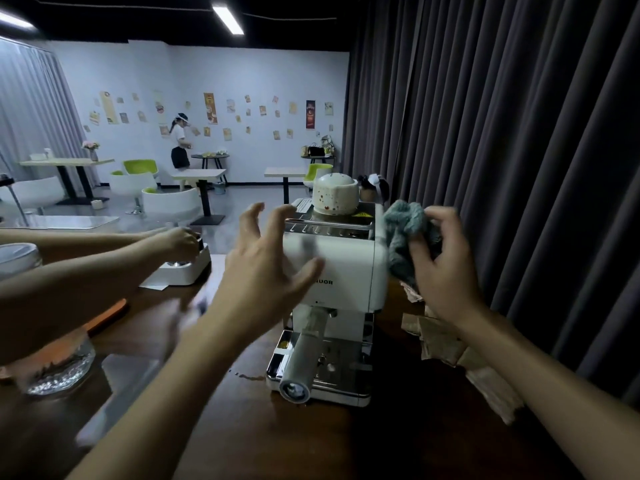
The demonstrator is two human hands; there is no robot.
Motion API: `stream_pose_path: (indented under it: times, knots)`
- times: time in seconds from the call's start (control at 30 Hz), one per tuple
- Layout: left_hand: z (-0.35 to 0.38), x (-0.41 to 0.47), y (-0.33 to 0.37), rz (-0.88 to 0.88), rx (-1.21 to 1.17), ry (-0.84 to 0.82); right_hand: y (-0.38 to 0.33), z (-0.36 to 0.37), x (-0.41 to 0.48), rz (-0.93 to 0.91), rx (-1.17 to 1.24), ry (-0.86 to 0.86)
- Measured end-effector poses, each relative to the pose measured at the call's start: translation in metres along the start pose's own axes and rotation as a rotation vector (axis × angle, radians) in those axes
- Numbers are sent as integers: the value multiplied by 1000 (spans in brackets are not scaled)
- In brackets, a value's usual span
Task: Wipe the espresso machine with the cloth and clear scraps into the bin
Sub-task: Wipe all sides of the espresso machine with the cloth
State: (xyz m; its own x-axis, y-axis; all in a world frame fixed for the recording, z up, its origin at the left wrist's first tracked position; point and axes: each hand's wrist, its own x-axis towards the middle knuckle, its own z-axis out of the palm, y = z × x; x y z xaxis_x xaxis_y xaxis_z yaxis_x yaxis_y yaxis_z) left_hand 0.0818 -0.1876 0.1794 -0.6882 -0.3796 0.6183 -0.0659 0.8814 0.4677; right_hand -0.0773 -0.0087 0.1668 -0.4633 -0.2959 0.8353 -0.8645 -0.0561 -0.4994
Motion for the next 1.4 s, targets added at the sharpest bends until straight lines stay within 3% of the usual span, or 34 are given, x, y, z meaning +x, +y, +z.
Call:
stream_pose_path:
  times: [0.37,0.7,1.07,1.3,1.4]
  knots:
    - [36,-2,41,-119,125,55,64,18,65,372,22,-58]
    - [38,-1,33,-100,150,76,75,27,84,699,323,-240]
    - [7,16,-20,-20,-48,-125,58,27,60,565,270,-70]
    - [-3,13,1,69,335,-152,48,35,46,523,205,89]
    - [-1,1,8,135,197,-151,43,34,42,514,204,128]
